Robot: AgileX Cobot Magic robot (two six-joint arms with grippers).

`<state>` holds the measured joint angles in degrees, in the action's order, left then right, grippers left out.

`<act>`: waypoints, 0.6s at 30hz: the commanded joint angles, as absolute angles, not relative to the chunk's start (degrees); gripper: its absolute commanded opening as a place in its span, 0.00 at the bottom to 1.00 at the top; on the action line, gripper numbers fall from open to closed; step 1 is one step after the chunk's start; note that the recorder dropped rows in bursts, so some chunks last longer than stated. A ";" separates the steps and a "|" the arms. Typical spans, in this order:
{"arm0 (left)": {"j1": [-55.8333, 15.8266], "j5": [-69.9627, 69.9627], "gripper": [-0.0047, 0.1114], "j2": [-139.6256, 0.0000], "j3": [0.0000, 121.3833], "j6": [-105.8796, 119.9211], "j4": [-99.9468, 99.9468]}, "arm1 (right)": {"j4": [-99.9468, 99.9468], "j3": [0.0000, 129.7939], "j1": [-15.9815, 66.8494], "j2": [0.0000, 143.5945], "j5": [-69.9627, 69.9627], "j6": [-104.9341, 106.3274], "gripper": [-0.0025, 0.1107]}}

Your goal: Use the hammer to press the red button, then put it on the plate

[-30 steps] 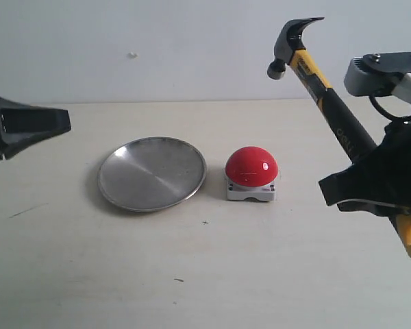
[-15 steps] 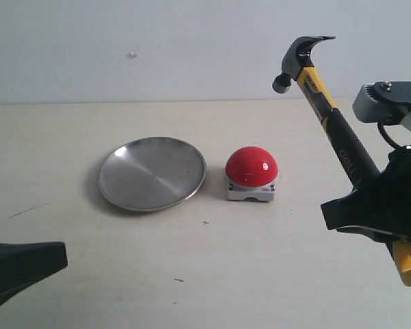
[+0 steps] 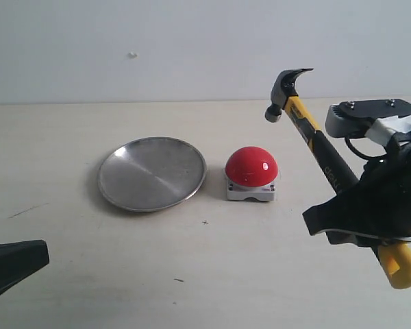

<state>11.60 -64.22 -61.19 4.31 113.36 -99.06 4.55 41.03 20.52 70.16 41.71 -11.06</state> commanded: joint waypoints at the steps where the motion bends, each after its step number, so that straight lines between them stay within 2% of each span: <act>1: 12.60 -64.32 0.04 -60.79 3.98 113.32 -99.95 | 4.63 42.25 20.22 71.05 39.33 -8.94 0.02; 6: 12.60 -64.32 0.04 -60.79 3.98 113.32 -99.95 | 5.62 42.63 20.33 71.41 36.09 -7.51 0.02; 18: 12.60 -64.54 0.04 -60.79 3.98 113.32 -99.95 | 3.84 52.89 20.33 72.12 38.47 -7.51 0.02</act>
